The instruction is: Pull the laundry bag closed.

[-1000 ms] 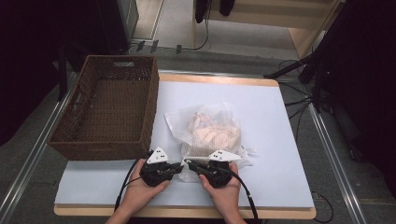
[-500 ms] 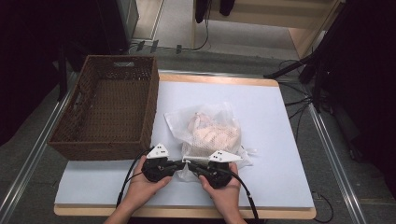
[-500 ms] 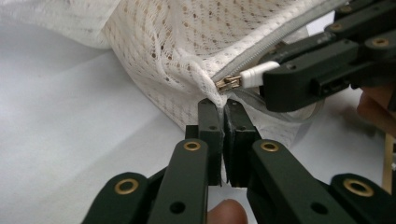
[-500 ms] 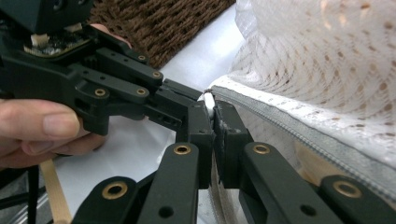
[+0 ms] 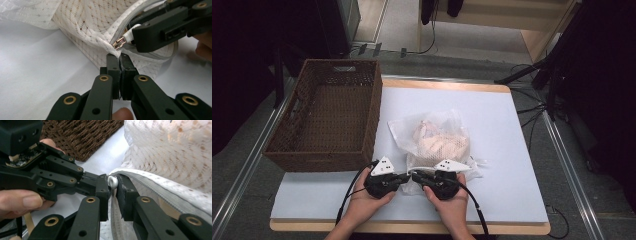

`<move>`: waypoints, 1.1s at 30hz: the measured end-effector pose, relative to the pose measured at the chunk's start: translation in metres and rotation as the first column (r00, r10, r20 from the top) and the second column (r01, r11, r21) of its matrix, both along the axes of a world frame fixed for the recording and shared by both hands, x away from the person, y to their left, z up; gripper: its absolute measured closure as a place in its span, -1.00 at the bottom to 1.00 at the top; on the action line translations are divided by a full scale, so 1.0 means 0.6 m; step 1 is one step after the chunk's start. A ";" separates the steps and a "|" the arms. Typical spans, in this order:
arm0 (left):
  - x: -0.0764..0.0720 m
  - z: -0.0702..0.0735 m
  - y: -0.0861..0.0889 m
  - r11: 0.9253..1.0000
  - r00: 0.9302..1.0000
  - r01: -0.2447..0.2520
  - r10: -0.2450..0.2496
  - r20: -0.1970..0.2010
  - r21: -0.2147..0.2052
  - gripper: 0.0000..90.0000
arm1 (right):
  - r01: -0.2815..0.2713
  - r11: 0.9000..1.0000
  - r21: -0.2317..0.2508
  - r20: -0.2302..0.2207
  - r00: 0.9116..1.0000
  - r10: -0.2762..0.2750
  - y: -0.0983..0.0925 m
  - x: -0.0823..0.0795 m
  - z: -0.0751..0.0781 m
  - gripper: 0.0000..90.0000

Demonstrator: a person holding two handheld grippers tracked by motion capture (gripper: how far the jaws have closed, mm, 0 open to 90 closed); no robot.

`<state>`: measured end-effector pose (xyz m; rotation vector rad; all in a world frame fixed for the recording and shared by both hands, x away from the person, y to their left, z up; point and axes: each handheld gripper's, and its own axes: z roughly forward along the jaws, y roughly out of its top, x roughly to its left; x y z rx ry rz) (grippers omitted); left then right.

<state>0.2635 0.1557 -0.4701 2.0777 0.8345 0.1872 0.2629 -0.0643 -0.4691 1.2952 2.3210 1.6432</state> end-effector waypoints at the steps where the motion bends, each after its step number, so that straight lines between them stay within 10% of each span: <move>1: -0.001 0.000 0.000 1.000 1.000 0.000 0.000 0.002 0.000 0.98 | 0.002 1.000 0.007 -0.004 1.000 -0.002 -0.001 0.001 0.000 0.76; 33: -0.009 -0.002 0.008 0.998 0.998 -0.060 0.060 0.005 -0.029 1.00 | 0.015 0.997 -0.080 0.047 0.999 -0.011 -0.001 -0.021 0.003 0.94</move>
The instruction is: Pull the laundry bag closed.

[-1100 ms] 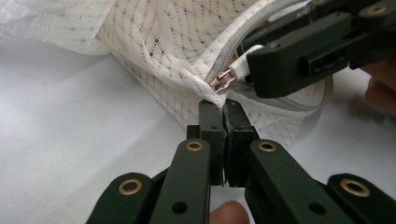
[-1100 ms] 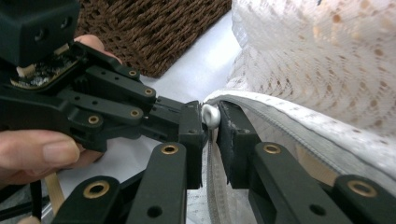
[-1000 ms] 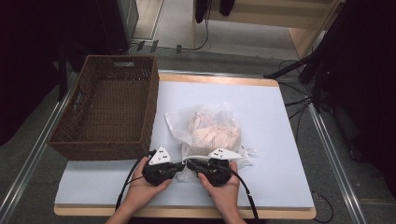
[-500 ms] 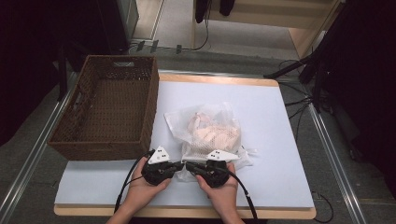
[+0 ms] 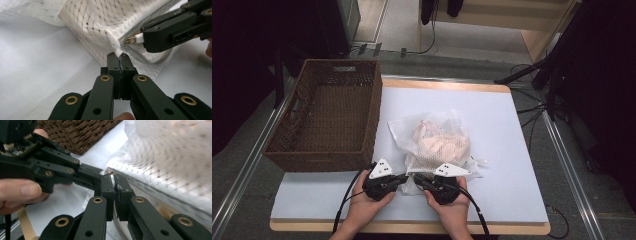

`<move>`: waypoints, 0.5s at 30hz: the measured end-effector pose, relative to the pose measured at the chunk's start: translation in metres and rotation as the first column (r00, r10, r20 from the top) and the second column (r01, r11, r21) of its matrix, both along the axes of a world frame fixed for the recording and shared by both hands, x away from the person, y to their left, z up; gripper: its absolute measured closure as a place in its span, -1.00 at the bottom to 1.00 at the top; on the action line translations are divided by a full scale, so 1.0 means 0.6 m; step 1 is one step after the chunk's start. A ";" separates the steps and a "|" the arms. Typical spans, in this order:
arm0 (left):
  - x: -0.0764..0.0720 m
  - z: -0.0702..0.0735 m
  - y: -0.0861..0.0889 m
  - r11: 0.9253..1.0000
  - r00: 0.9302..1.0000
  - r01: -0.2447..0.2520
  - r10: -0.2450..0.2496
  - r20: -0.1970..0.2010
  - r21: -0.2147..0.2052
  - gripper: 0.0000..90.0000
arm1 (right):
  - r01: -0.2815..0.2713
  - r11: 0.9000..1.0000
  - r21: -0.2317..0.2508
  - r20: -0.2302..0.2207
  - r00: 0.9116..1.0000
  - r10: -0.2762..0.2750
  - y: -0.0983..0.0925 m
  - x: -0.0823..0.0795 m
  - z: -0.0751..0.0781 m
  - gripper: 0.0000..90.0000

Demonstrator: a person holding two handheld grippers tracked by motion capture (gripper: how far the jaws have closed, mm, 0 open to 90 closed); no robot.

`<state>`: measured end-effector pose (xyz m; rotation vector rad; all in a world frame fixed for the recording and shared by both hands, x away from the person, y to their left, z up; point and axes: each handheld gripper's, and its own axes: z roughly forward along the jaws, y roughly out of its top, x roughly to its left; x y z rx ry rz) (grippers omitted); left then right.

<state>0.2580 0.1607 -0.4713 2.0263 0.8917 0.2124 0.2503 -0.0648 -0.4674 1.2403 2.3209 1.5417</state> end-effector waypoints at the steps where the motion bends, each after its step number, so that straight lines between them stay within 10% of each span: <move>1: 0.000 0.000 0.001 1.000 1.000 -0.004 0.004 -0.002 -0.005 1.00 | 0.007 1.000 -0.001 0.004 1.000 -0.007 -0.002 -0.001 -0.001 0.94; 15: 0.002 -0.001 0.005 1.000 1.000 -0.023 0.023 -0.014 -0.018 1.00 | 0.041 0.999 -0.028 0.033 0.999 -0.040 -0.058 -0.014 -0.003 0.94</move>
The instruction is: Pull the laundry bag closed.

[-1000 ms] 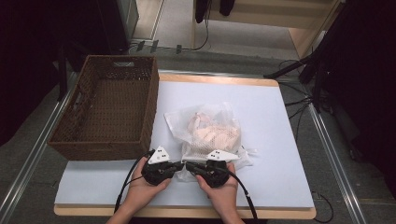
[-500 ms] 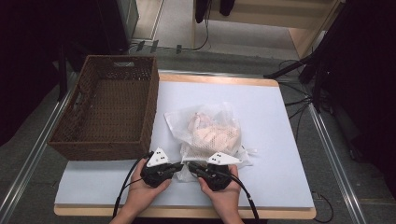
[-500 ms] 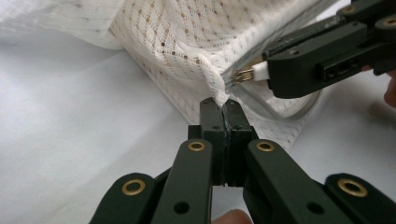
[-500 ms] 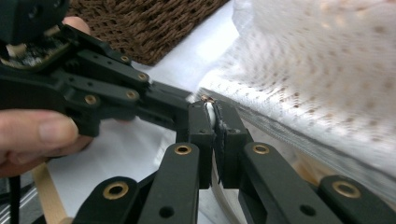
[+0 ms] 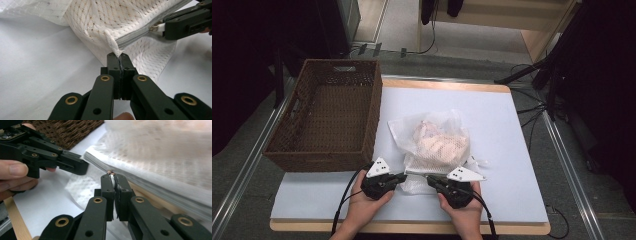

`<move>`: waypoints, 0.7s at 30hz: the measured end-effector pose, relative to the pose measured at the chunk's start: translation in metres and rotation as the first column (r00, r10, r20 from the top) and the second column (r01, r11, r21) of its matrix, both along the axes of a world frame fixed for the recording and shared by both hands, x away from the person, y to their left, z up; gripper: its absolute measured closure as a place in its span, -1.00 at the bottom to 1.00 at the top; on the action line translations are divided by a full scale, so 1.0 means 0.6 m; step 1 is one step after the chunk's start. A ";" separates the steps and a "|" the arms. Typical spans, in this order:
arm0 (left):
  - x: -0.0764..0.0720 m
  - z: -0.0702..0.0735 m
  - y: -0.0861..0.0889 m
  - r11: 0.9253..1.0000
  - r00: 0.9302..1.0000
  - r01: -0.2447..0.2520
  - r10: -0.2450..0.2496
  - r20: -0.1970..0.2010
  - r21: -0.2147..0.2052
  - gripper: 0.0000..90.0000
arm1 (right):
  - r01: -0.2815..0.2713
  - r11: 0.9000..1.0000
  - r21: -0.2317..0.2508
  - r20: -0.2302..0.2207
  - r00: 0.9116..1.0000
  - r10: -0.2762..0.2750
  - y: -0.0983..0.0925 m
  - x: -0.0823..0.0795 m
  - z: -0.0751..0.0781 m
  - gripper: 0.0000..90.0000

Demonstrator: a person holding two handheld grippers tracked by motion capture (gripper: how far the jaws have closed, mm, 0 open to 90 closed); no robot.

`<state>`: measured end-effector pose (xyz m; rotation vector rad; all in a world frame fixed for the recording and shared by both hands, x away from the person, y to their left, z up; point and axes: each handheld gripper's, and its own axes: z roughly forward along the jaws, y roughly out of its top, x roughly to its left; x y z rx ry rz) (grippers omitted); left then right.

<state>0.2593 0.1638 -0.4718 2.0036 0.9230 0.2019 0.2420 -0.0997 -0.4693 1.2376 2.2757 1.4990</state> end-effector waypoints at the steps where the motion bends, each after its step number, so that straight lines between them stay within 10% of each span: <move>1: 0.000 0.000 0.000 1.000 1.000 0.000 0.000 -0.001 -0.002 1.00 | 0.004 1.000 -0.001 0.003 1.000 -0.004 -0.007 0.000 0.001 0.94; 21: 0.003 -0.001 0.002 0.999 0.999 -0.032 0.032 -0.009 0.003 1.00 | 0.073 0.997 0.007 0.020 0.997 -0.073 -0.113 -0.006 -0.007 0.94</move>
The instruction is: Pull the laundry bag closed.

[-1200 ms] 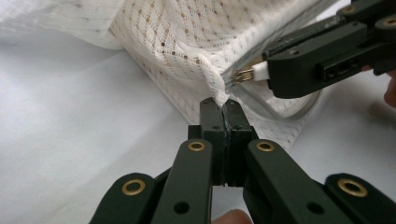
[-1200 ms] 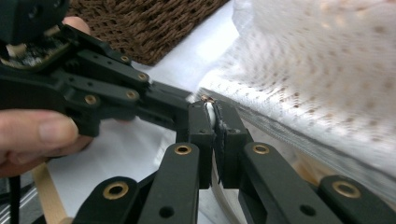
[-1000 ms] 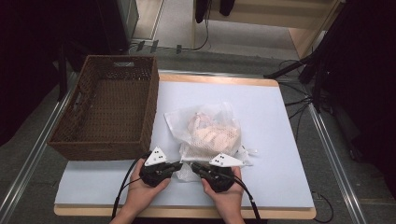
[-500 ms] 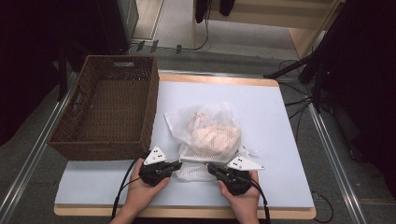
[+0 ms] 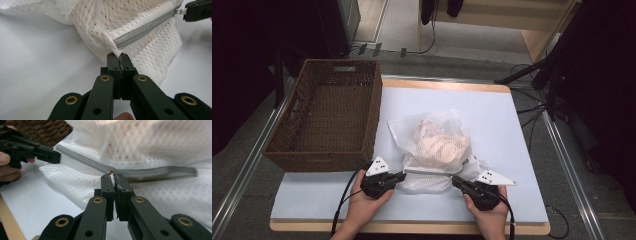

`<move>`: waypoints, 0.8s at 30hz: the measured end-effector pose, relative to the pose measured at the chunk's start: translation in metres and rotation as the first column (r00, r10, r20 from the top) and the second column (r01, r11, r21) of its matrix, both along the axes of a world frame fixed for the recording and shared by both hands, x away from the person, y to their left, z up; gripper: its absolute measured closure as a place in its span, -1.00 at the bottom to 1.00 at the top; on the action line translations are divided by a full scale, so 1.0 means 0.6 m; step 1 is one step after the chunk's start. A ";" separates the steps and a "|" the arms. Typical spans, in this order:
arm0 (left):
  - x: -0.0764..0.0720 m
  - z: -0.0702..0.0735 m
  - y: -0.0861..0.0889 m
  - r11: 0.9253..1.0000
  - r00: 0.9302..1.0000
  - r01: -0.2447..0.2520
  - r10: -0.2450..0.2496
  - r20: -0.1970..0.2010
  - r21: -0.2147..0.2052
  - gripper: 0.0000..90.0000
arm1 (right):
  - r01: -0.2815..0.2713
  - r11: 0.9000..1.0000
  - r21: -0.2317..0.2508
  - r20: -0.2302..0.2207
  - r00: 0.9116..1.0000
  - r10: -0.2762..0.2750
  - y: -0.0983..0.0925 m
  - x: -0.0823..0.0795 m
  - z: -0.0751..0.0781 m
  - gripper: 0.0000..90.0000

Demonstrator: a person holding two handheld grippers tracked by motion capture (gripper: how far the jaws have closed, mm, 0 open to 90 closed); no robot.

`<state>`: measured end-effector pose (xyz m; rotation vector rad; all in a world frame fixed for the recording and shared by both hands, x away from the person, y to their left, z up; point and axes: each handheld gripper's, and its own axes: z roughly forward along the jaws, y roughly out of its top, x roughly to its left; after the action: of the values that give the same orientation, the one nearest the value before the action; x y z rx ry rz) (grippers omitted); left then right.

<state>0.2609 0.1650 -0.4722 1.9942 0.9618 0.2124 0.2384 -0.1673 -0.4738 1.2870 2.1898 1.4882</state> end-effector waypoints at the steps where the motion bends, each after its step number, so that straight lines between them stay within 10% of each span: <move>1: 0.000 0.000 0.001 1.000 1.000 -0.004 0.004 -0.002 -0.005 1.00 | 0.010 1.000 0.003 0.001 1.000 -0.010 -0.003 0.001 0.001 0.94; 9: 0.001 0.001 0.005 0.999 0.999 -0.054 0.054 0.000 -0.006 1.00 | 0.003 1.000 0.013 0.004 1.000 -0.003 -0.013 0.005 0.001 0.94; 24: 0.009 0.001 0.018 0.991 0.990 -0.136 0.135 -0.042 -0.011 1.00 | 0.153 0.988 0.016 0.002 0.988 -0.153 -0.084 0.030 -0.002 0.94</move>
<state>0.2664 0.1758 -0.4718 1.9287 1.1237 0.2392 0.2564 -0.2179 -0.4749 1.4213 2.0295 1.4502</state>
